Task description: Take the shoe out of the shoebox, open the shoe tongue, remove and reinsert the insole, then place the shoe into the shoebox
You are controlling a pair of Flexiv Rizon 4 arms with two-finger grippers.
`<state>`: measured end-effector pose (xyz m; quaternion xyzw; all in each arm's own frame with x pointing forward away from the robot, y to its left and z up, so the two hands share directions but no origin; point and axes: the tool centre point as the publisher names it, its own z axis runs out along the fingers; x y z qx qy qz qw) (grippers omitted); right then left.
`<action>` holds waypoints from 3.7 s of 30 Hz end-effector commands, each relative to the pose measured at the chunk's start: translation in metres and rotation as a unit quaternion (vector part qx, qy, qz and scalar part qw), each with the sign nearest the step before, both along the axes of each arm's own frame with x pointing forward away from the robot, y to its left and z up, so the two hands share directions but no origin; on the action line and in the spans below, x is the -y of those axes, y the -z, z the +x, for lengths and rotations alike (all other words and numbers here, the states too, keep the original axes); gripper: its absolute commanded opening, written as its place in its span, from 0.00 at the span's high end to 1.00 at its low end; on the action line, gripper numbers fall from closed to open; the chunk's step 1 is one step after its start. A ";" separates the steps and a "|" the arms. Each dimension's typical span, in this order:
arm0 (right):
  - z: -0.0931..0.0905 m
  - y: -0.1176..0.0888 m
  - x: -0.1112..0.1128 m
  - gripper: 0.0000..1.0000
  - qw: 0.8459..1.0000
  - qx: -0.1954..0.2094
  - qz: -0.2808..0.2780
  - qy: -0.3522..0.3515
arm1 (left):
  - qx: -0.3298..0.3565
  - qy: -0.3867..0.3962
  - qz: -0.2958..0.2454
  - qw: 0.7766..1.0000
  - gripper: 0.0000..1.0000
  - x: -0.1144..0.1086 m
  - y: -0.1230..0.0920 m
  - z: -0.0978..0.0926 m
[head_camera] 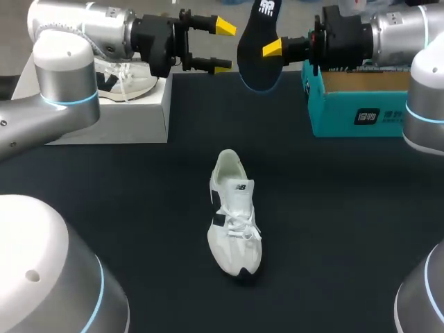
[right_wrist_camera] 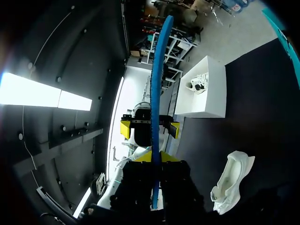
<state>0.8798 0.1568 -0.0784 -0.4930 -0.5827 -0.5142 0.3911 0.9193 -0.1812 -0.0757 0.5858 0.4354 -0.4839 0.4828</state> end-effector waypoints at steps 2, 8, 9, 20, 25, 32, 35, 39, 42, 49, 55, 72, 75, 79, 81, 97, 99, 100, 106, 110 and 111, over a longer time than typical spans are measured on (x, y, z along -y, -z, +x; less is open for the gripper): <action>-0.005 0.002 -0.001 1.00 1.000 -0.001 -0.002 -0.002 | 0.006 -0.012 0.028 1.000 0.00 -0.020 0.001 -0.004; -0.007 0.003 -0.001 1.00 1.000 0.023 0.000 -0.015 | 0.005 -0.018 0.084 0.996 0.00 -0.044 0.015 -0.016; -0.008 0.002 -0.001 1.00 0.999 0.028 0.002 -0.016 | 0.000 -0.020 0.087 0.996 0.00 -0.050 0.017 -0.018; -0.007 -0.004 -0.001 1.00 0.998 0.057 -0.003 -0.028 | -0.028 -0.048 0.167 0.984 0.00 -0.125 0.060 -0.054; -0.008 -0.005 -0.004 1.00 0.997 0.064 -0.007 -0.037 | -0.002 -0.021 0.187 0.982 0.00 -0.167 0.075 -0.059; -0.013 -0.005 -0.014 1.00 0.996 0.070 -0.010 -0.054 | 0.008 -0.021 0.198 0.980 0.00 -0.198 0.080 -0.036; -0.014 -0.007 -0.018 1.00 0.996 0.074 -0.010 -0.055 | 0.002 -0.005 0.200 0.980 0.00 -0.200 0.083 -0.028; -0.019 -0.010 -0.025 1.00 0.991 0.114 -0.010 -0.062 | -0.041 -0.004 0.220 0.975 0.00 -0.203 0.095 -0.023; -0.023 -0.014 -0.030 1.00 0.986 0.153 -0.017 -0.066 | -0.041 -0.004 0.220 0.975 0.00 -0.203 0.095 -0.023; -0.025 -0.015 -0.032 1.00 0.984 0.166 -0.039 -0.054 | -0.041 -0.004 0.220 0.975 0.00 -0.203 0.095 -0.023; -0.025 -0.015 -0.032 1.00 0.984 0.166 -0.039 -0.054 | -0.041 -0.004 0.220 0.975 0.00 -0.203 0.095 -0.023; -0.025 0.053 -0.089 1.00 0.968 0.234 -0.067 -0.062 | -0.041 -0.004 0.220 0.975 0.00 -0.203 0.095 -0.023; -0.025 0.065 -0.090 1.00 0.966 0.226 -0.117 -0.048 | -0.041 -0.004 0.220 0.975 0.00 -0.203 0.095 -0.023; -0.025 0.065 -0.090 1.00 0.966 0.226 -0.117 -0.048 | -0.041 -0.004 0.220 0.975 0.00 -0.203 0.095 -0.023; -0.025 0.065 -0.090 1.00 0.966 0.226 -0.117 -0.048 | -0.041 -0.004 0.220 0.975 0.00 -0.203 0.095 -0.023; -0.032 0.119 -0.084 1.00 0.962 0.254 -0.097 -0.012 | -0.041 -0.004 0.220 0.975 0.00 -0.203 0.095 -0.023; -0.032 0.126 -0.081 1.00 0.960 0.258 -0.106 -0.015 | -0.041 -0.004 0.220 0.975 0.00 -0.203 0.095 -0.023; -0.032 0.130 -0.080 1.00 0.961 0.251 -0.112 -0.017 | -0.041 -0.004 0.220 0.975 0.00 -0.203 0.095 -0.023; -0.032 0.147 -0.078 1.00 0.959 0.257 -0.116 -0.016 | -0.041 -0.004 0.220 0.975 0.00 -0.203 0.095 -0.023; -0.030 0.155 -0.076 1.00 0.951 0.276 -0.140 -0.019 | -0.041 -0.004 0.220 0.975 0.00 -0.203 0.095 -0.023; -0.030 0.155 -0.076 1.00 0.951 0.276 -0.140 -0.019 | -0.041 -0.004 0.220 0.975 0.00 -0.203 0.095 -0.023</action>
